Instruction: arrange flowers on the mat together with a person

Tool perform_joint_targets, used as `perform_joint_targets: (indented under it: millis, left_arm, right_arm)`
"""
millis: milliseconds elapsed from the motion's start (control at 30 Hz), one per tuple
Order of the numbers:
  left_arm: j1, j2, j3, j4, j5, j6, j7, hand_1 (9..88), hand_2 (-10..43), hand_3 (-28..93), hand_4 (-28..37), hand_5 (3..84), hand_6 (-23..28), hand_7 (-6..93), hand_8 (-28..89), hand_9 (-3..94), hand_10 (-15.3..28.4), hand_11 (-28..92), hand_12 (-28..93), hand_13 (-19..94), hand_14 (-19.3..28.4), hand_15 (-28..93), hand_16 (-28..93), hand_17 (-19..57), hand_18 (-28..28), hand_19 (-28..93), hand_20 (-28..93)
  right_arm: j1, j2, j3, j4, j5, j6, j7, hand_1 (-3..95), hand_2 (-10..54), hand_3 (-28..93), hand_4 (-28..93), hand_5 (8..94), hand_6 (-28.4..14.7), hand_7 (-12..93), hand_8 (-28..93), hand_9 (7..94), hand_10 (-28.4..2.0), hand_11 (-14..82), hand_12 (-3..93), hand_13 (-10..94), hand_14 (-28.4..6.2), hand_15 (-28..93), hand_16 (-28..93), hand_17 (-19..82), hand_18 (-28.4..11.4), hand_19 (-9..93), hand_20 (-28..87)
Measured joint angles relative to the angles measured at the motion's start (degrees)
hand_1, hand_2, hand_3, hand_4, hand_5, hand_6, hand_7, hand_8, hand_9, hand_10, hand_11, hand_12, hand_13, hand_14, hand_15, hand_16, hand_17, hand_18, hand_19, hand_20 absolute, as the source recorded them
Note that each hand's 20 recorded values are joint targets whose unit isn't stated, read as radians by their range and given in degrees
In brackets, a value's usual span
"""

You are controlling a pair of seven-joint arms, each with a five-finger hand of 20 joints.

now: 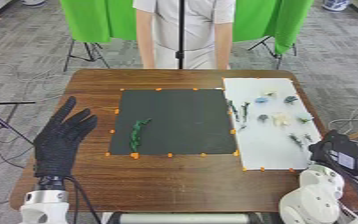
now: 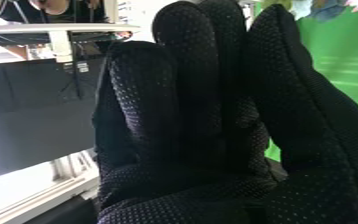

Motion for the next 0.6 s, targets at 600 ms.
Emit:
perform_joint_targets:
  millis: [600]
  left_arm:
    - [-0.2,0.08,0.09,0.03,-0.04,0.03,0.05,22.3,8.2,75,-26.9,34.1,7.6,11.6,-9,36.6,18.9,25,10,29,23.6,41,-7,-0.2,28.1,73,-18]
  right_arm:
    - [3.0,-0.4,-1.1,0.0,10.0,-7.9,1.4,49.5,-9.5,63,-27,75.8,-0.3,19,-5,81.4,-12.7,28.5,19.3,71,-10.4,61,15,22,-20.3,73,14]
